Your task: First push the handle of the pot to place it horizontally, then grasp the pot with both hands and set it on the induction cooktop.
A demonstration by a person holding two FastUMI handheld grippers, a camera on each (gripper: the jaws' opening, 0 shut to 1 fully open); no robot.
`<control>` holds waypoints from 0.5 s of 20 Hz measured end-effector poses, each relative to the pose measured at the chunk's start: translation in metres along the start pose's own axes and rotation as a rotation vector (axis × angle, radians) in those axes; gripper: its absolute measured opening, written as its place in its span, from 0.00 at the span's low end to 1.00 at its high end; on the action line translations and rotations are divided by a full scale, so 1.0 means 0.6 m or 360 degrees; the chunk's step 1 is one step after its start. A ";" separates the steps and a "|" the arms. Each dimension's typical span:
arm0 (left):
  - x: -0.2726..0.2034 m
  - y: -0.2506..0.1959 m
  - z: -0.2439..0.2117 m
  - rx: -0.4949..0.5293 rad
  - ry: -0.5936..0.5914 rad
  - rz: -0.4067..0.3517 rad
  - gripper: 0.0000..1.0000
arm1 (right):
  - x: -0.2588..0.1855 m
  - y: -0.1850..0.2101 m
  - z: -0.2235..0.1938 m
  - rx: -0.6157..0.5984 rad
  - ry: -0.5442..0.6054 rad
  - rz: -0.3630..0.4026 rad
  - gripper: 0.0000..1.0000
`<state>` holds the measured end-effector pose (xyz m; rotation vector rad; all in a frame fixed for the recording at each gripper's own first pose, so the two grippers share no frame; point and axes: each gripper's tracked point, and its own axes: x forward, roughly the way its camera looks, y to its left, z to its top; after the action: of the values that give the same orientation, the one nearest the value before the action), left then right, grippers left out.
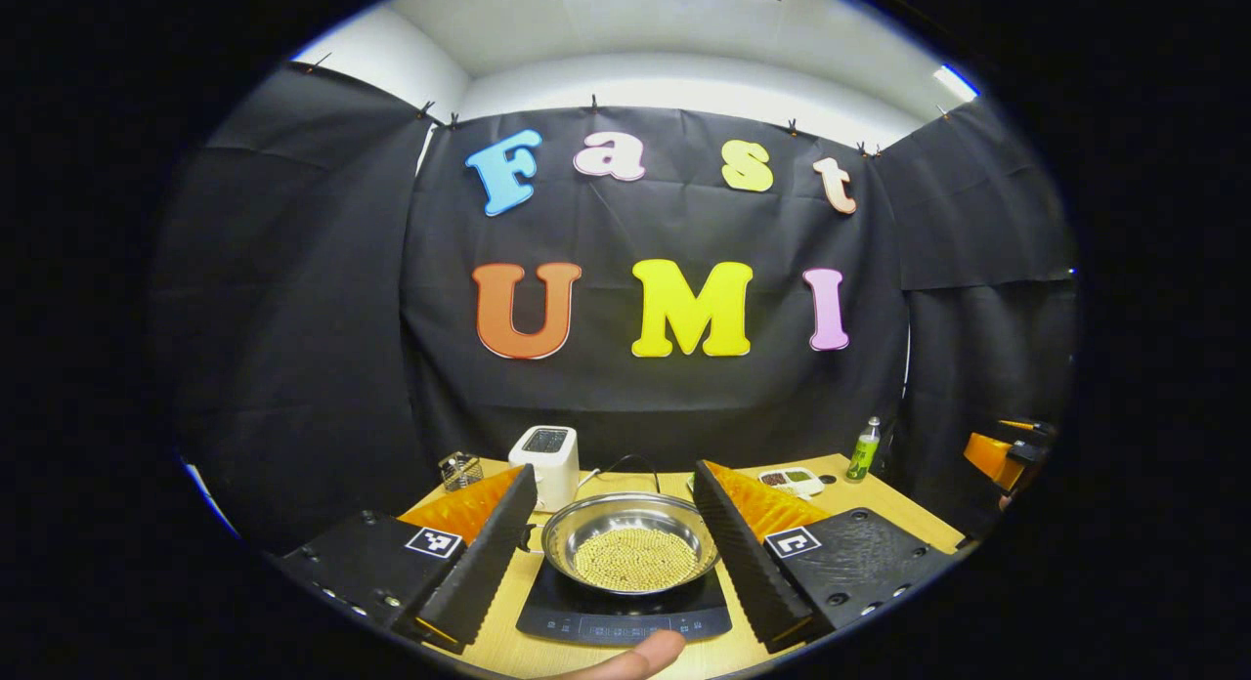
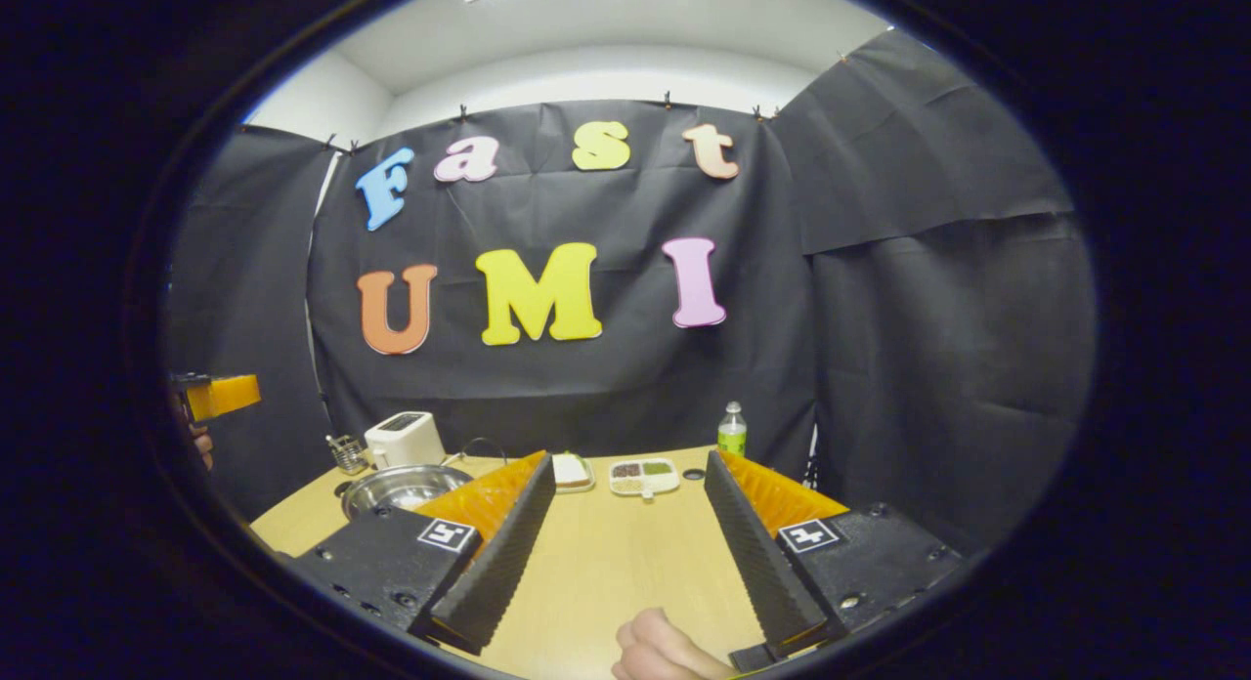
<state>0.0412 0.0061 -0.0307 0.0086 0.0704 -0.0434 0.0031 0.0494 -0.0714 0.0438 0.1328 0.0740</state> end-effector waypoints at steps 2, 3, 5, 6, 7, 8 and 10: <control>-0.031 -0.019 0.005 -0.0004 -0.0019 -0.0011 0.96 | -0.031 -0.015 0.008 -0.0013 -0.0047 -0.0022 0.97; -0.047 -0.026 0.003 0.0008 -0.0023 -0.0026 0.96 | -0.048 -0.018 0.011 -0.0012 -0.0067 -0.0030 0.97; -0.073 -0.045 0.000 0.0003 -0.0053 -0.0056 0.96 | -0.081 -0.013 0.012 0.0009 -0.0096 -0.0008 0.97; -0.084 -0.052 0.001 -0.0001 -0.0072 -0.0068 0.96 | -0.098 -0.010 0.012 0.0024 -0.0117 0.0010 0.96; -0.097 -0.056 -0.001 0.0005 -0.0085 -0.0063 0.96 | -0.108 -0.015 0.011 0.0031 -0.0135 0.0010 0.98; -0.109 -0.055 -0.002 0.0016 -0.0109 -0.0051 0.96 | -0.120 -0.022 0.012 0.0041 -0.0159 -0.0007 0.96; -0.135 -0.057 -0.003 0.0021 -0.0157 -0.0028 0.96 | -0.140 -0.041 0.017 0.0063 -0.0236 -0.0068 0.96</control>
<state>-0.0413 -0.0244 -0.0271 0.0187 -0.0283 -0.0617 -0.0770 0.0178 -0.0514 0.0857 -0.0130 0.0253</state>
